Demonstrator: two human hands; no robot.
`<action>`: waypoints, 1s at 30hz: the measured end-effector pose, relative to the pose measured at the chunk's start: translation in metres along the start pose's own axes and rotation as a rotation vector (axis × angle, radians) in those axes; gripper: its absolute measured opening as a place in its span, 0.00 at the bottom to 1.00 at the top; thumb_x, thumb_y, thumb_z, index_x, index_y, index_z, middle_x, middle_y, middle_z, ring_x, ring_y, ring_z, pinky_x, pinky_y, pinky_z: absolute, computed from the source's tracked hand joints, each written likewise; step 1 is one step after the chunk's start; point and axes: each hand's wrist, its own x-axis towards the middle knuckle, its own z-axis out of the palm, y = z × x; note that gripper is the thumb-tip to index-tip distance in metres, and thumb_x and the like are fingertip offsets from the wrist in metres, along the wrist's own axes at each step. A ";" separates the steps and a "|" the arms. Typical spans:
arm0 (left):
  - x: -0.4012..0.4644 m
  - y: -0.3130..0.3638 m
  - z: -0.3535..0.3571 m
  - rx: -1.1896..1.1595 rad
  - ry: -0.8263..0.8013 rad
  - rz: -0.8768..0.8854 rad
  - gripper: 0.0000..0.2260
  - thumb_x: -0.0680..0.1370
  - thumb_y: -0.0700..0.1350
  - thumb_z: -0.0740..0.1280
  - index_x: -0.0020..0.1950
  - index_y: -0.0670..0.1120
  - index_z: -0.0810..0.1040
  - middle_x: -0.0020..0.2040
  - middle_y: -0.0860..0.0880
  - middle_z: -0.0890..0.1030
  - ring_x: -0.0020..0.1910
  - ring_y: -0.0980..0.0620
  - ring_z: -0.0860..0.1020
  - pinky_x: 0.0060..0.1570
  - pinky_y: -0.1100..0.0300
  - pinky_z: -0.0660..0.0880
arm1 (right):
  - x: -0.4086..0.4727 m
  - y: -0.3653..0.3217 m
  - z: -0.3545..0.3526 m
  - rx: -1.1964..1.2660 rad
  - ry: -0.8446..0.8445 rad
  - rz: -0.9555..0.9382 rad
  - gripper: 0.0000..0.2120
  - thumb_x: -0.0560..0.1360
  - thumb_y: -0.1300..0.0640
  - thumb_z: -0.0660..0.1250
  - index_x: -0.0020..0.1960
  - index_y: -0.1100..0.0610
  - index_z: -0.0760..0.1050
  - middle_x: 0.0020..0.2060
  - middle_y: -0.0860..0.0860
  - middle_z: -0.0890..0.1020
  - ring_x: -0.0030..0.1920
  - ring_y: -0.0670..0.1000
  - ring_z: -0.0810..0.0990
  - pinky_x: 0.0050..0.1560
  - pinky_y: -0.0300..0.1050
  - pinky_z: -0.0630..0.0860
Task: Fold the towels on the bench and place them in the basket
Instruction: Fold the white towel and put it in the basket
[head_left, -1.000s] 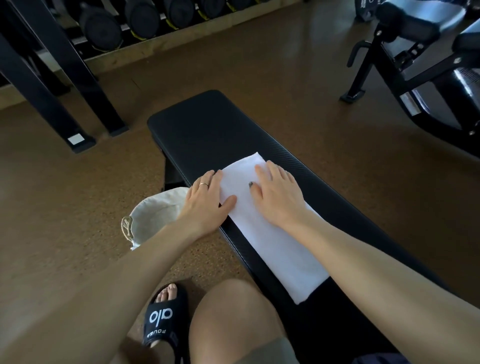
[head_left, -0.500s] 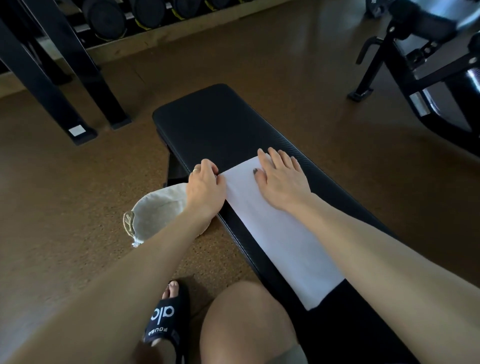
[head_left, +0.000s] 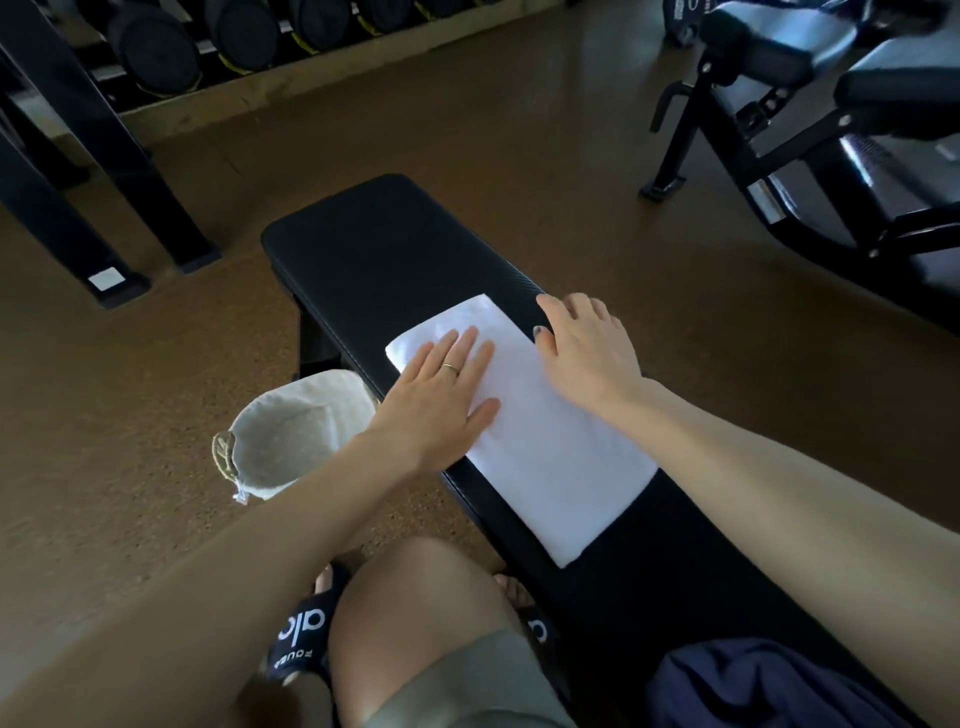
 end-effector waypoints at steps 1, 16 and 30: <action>-0.005 0.008 -0.005 0.000 0.025 0.058 0.30 0.85 0.60 0.48 0.84 0.50 0.44 0.84 0.47 0.44 0.82 0.48 0.42 0.80 0.52 0.39 | -0.009 0.005 -0.011 0.067 -0.023 0.026 0.22 0.84 0.49 0.57 0.77 0.54 0.65 0.67 0.58 0.74 0.66 0.61 0.73 0.61 0.55 0.73; -0.050 0.129 -0.006 0.194 -0.182 0.110 0.34 0.76 0.70 0.61 0.68 0.43 0.70 0.62 0.44 0.71 0.59 0.44 0.69 0.49 0.51 0.69 | -0.081 0.036 -0.054 0.405 -0.577 0.434 0.19 0.74 0.57 0.74 0.59 0.60 0.69 0.53 0.57 0.79 0.48 0.54 0.83 0.43 0.47 0.84; -0.053 0.141 -0.011 0.012 -0.142 -0.094 0.18 0.79 0.49 0.64 0.65 0.42 0.67 0.60 0.43 0.72 0.54 0.45 0.71 0.43 0.53 0.68 | -0.075 0.043 -0.077 0.896 -0.693 0.566 0.13 0.77 0.71 0.60 0.56 0.57 0.72 0.50 0.59 0.75 0.39 0.51 0.73 0.36 0.43 0.73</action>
